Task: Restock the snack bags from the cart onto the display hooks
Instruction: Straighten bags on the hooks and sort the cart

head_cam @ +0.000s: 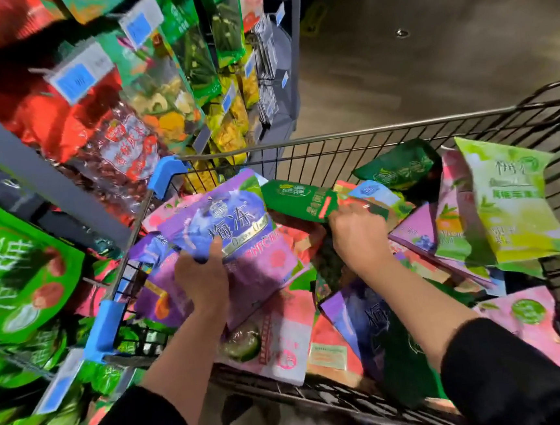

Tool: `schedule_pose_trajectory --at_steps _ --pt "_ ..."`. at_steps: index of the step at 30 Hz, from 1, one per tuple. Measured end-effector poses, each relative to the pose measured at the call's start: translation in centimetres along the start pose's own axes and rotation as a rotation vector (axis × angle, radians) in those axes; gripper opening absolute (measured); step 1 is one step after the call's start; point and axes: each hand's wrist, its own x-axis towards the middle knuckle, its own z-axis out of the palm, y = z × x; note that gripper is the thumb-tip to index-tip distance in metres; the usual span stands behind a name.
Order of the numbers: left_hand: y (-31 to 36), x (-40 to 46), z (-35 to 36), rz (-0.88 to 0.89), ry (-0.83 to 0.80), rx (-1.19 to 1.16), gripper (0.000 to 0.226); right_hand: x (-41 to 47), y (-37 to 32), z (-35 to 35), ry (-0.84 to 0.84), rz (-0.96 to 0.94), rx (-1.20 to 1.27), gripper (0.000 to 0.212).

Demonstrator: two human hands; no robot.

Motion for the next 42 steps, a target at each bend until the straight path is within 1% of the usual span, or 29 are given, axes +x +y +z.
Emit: schedule_pose_trajectory --at_steps 1,2,3,4,5,6,7,8,9,10,11,12,13,15,16,18,20,22,23,26,29,31,32,33,35,37,39,40,42 --pt "0.2 0.3 -0.5 0.026 0.038 0.007 0.025 -0.6 -1.3 -0.3 0.030 -0.061 0.021 0.019" --pt "0.4 0.4 -1.0 0.046 0.072 -0.011 0.026 -1.3 -2.8 -0.7 0.017 -0.086 0.049 0.019" --pt "0.5 0.5 -1.4 0.056 0.098 -0.025 0.027 -2.0 -4.3 -1.0 -0.018 -0.070 0.077 0.019" --pt "0.6 0.4 -1.8 0.047 0.121 -0.035 0.031 -2.8 -5.9 -1.3 -0.095 -0.049 0.116 0.020" --pt "0.4 0.5 -2.2 0.046 0.140 -0.062 0.030 -3.4 -7.3 -1.6 -0.225 -0.026 0.180 0.023" --pt "-0.2 0.6 -2.4 0.035 0.144 -0.074 0.021 -3.9 -8.5 -1.7 -0.382 -0.002 0.262 0.027" --pt "-0.5 0.5 -2.7 0.025 0.142 -0.076 0.015 -4.3 -9.3 -1.4 -0.499 0.022 0.335 0.031" --pt "-0.8 0.4 -2.9 0.009 0.139 -0.052 0.020 -4.5 -9.9 -1.1 -0.574 0.036 0.386 0.033" --pt "-1.0 0.2 -3.2 0.004 0.139 -0.035 0.025 -4.5 -10.2 -0.7 -0.601 0.058 0.449 0.036" --pt "-1.1 -0.1 -3.5 -0.008 0.123 -0.055 0.026 -4.4 -10.3 -0.4 -0.568 0.097 0.532 0.038" --pt "-1.1 -0.3 -3.8 -0.029 0.090 -0.085 0.026 -4.1 -10.0 -0.1 -0.490 0.160 0.607 0.036" --pt "-1.3 -0.3 -4.0 -0.040 0.056 -0.097 0.027 -3.5 -9.4 0.2 -0.388 0.246 0.646 0.031" --pt "-1.6 -0.2 -4.2 -0.038 0.030 -0.094 0.029 -2.9 -8.5 0.9 -0.320 0.343 0.671 0.029" --pt "-2.4 0.1 -4.2 -0.035 -0.024 -0.077 0.044 -1.5 -6.8 2.0 -0.346 0.526 0.702 0.047" --pt "-2.8 0.3 -4.1 -0.065 -0.055 -0.084 0.054 -0.9 -5.9 3.0 -0.406 0.594 0.773 0.056" --pt "-2.7 0.1 -4.2 -0.152 -0.111 -0.168 0.070 -0.3 -4.9 4.4 -0.449 0.707 0.980 0.062" --pt "-2.9 0.0 -4.0 -0.187 -0.127 -0.242 0.082 -0.2 -3.8 6.2 -0.437 0.757 1.062 0.070" --pt "-4.2 0.4 -3.6 -0.205 -0.100 -0.278 0.089 0.4 -3.8 5.2 -0.422 0.798 1.072 0.083" --pt "-4.7 0.6 -3.3 -0.204 -0.087 -0.298 0.087 0.7 -3.8 4.9 -0.416 0.802 1.092 0.083" --pt "-3.2 0.0 -3.5 -0.198 -0.054 -0.322 0.079 1.1 -3.7 3.7 -0.447 0.849 1.127 0.055" --pt "-2.4 -0.4 -3.4 -0.150 0.010 -0.289 0.078 1.1 -3.3 4.1 -0.427 0.826 1.115 0.052" --pt "-2.9 -0.3 -3.2 -0.127 0.079 -0.306 0.088 0.7 -3.2 4.0 -0.391 0.778 1.128 0.049" --pt "-3.8 0.1 -3.1 -0.135 0.097 -0.315 0.093 0.5 -3.2 4.0 -0.367 0.758 1.133 0.048" --pt "-4.1 0.3 -3.1 -0.139 0.093 -0.315 0.094 0.1 -3.1 3.9 -0.332 0.729 1.147 0.047" --pt "-1.6 -0.7 -4.0 -0.128 0.093 -0.323 0.083 -0.5 -3.0 3.1 -0.265 0.665 1.200 0.044" --pt "0.5 -1.3 -4.9 -0.070 0.123 -0.294 0.071 -0.9 -3.2 1.2 -0.186 0.609 1.257 0.036" --pt "1.6 -1.5 -5.9 0.028 0.182 -0.302 0.070 -1.1 -3.7 -1.5 -0.090 0.542 1.299 0.034" --pt "2.2 -1.6 -6.7 0.060 0.187 -0.360 0.069 -1.1 -4.0 -3.1 -0.044 0.505 1.307 0.033" --pt "3.6 -1.7 -9.1 0.081 0.207 -0.420 0.066 -0.9 -4.9 -6.2 0.031 0.438 1.306 0.029"
